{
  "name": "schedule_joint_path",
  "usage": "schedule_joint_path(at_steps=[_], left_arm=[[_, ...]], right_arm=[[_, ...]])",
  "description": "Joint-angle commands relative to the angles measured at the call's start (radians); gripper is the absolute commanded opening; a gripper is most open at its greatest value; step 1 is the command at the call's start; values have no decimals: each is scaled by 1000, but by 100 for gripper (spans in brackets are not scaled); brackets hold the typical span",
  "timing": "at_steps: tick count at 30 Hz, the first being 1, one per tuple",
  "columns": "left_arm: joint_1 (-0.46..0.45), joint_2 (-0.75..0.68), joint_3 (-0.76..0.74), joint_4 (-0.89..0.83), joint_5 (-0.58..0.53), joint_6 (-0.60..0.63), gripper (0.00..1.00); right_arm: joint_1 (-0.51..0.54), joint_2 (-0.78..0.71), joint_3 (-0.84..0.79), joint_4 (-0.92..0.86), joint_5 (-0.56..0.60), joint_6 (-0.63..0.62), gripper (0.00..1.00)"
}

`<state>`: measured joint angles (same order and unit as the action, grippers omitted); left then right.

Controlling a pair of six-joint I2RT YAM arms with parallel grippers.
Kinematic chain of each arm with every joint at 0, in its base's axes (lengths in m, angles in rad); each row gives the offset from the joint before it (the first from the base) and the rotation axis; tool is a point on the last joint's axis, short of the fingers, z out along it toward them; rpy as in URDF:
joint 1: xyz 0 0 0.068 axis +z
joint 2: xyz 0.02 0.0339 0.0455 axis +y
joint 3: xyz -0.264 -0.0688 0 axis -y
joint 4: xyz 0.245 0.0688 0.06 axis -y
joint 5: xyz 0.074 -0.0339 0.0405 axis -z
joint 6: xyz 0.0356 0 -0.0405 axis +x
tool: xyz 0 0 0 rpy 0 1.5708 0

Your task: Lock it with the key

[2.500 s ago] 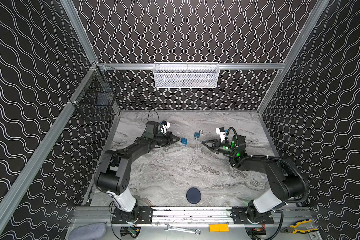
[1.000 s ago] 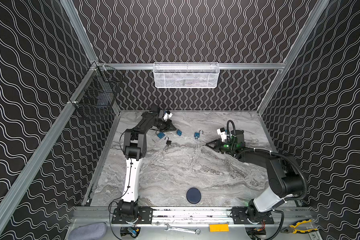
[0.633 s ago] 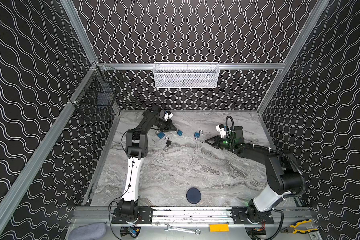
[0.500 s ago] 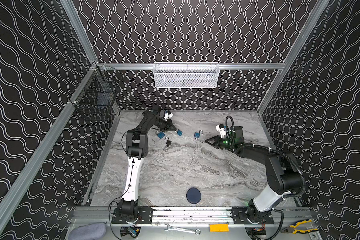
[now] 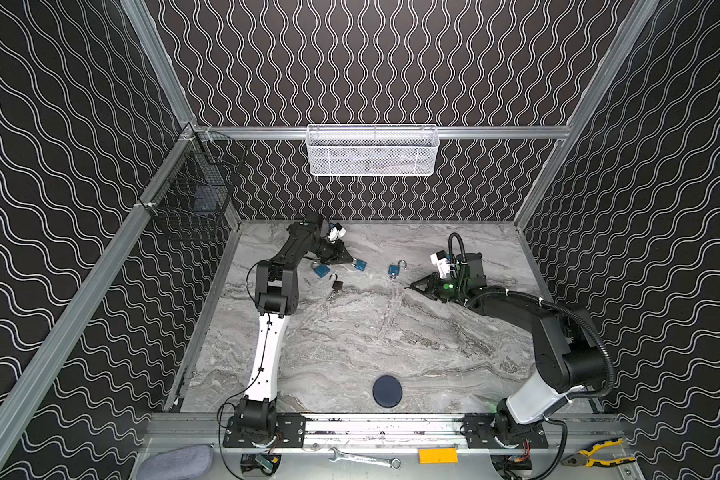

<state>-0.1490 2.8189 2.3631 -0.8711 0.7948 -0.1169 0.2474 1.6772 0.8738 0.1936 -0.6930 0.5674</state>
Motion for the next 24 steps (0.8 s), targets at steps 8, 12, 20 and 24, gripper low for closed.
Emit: schedule_joint_path(at_steps=[8,12,20,24], left_arm=[[-1,11,18,80,-13,-69,32],[-1,9,20,118,-32,-113,37],[3,-71,-45,280,-66,-234,41],[12,-137,-93,391,-51,-305,42]], right_arm=[[25,75,67,-29,53,12,0],[40,114,116,-33,73,8,0],[78,253,293,-38,163,3,0],[93,341,406,-41,194,9,0]])
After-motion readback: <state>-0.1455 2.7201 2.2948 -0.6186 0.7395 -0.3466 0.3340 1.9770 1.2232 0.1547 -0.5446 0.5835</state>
